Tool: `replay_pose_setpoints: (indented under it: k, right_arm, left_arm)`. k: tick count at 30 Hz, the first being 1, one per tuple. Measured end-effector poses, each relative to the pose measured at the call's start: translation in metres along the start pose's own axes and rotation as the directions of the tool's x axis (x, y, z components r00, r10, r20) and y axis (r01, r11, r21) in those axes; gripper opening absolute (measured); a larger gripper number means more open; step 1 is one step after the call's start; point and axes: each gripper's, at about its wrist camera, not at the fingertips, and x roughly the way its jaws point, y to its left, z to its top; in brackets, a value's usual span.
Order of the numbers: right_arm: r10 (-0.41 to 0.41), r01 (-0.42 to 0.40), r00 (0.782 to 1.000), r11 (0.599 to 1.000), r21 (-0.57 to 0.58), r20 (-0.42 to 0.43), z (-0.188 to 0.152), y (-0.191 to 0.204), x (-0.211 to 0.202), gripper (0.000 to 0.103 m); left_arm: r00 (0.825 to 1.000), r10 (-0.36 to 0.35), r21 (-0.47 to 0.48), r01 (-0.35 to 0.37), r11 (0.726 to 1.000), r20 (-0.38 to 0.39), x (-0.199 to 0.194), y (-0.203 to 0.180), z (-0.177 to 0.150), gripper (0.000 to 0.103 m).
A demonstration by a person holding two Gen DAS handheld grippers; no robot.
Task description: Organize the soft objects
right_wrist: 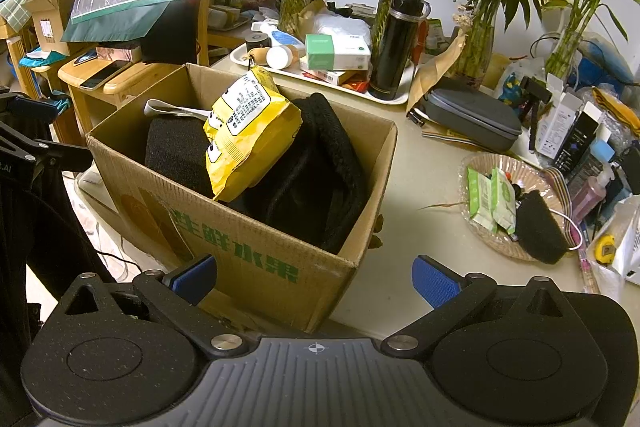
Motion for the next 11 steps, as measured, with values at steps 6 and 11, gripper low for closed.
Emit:
replay_pose_setpoints:
  k: [6,11]
  right_arm:
    - [0.0,0.0,1.0,1.0,0.002,-0.001,0.0003,0.0003,0.0,0.103]
    - [-0.002,0.002,1.0,1.0,0.003,-0.002,-0.0002,0.0002,0.0004,0.103]
  left_arm:
    - [1.0,0.016,-0.007,-0.016,1.0,0.001,0.001,0.0021,-0.0019,0.103]
    - [1.0,0.023,-0.008,-0.023,1.0,-0.01,0.003,0.0034,-0.0015,0.103]
